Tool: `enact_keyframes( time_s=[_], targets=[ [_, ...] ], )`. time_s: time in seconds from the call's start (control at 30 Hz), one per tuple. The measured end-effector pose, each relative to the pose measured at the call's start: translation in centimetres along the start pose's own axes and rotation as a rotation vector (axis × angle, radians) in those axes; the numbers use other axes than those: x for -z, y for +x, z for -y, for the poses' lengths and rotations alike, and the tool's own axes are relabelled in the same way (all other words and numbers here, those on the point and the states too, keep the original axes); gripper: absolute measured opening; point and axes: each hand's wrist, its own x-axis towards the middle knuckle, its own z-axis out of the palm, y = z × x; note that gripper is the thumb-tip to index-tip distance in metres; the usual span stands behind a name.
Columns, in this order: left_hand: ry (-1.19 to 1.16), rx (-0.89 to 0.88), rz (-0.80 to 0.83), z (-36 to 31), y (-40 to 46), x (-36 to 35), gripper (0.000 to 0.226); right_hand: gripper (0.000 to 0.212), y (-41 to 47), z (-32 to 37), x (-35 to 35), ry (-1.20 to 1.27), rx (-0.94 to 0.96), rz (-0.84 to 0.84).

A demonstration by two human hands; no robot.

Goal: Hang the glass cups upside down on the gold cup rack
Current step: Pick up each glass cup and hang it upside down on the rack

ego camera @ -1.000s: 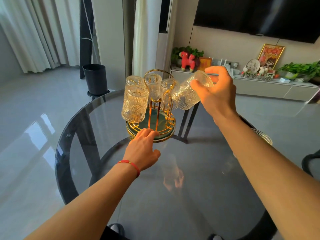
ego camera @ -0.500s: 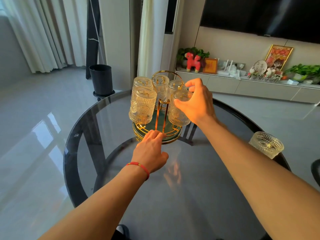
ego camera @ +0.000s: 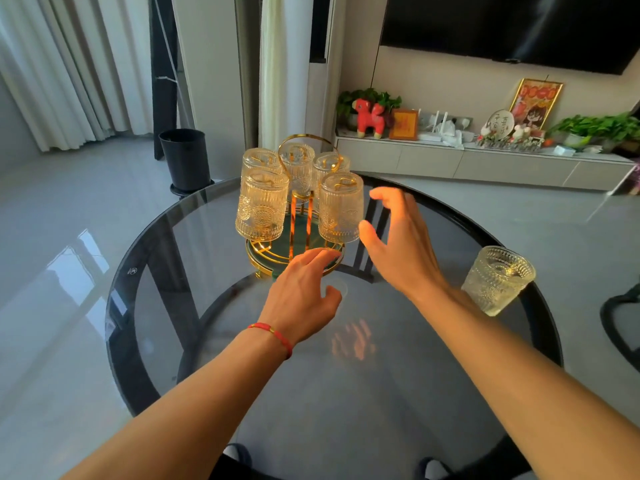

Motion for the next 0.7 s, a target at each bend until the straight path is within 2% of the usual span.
enact_keyframes(
  time_s=[0.07, 0.13, 0.2, 0.3, 0.37, 0.47, 0.53, 0.6, 0.7],
  targets=[
    [-0.014, -0.051, 0.013, -0.8, -0.3, -0.4, 0.061, 0.040, -2.6, -1.6, 1.2, -0.086, 0.014, -0.028],
    [0.066, -0.091, 0.024, -1.3, -0.6, -0.7, 0.065, 0.040, -4.7, -3.9, 2.5, -0.294, -0.003, -0.124],
    [0.105, -0.091, 0.033, -1.6, -0.9, -0.9, 0.067, 0.046, -6.1, -6.2, 3.9, -0.469, -0.136, -0.188],
    [0.075, -0.037, 0.056, -2.1, -1.2, -1.0, 0.067, 0.071, -7.0, -9.1, 5.1, -0.533, -0.381, -0.218],
    [0.041, -0.006, 0.055, -2.3, -1.3, -0.7, 0.067, 0.090, -7.3, -10.3, 5.4, -0.449, -0.529, -0.225],
    [0.005, 0.016, 0.048, -2.8, -1.2, -0.5, 0.066, 0.106, -7.5, -11.7, 5.6, -0.130, -0.671, -0.340],
    [-0.009, 0.029, 0.056, -3.2, -1.3, -0.5, 0.066, 0.102, -7.6, -12.2, 5.7, 0.051, -0.800, -0.416],
    [-0.026, 0.039, 0.068, -3.6, -1.4, -0.6, 0.065, 0.083, -7.8, -12.7, 5.7, 0.143, -0.894, -0.429],
    [-0.107, 0.045, 0.102, -4.5, -1.5, -0.8, 0.063, 0.073, -8.0, -12.6, 6.2, 0.144, -0.875, -0.372]
  ],
)
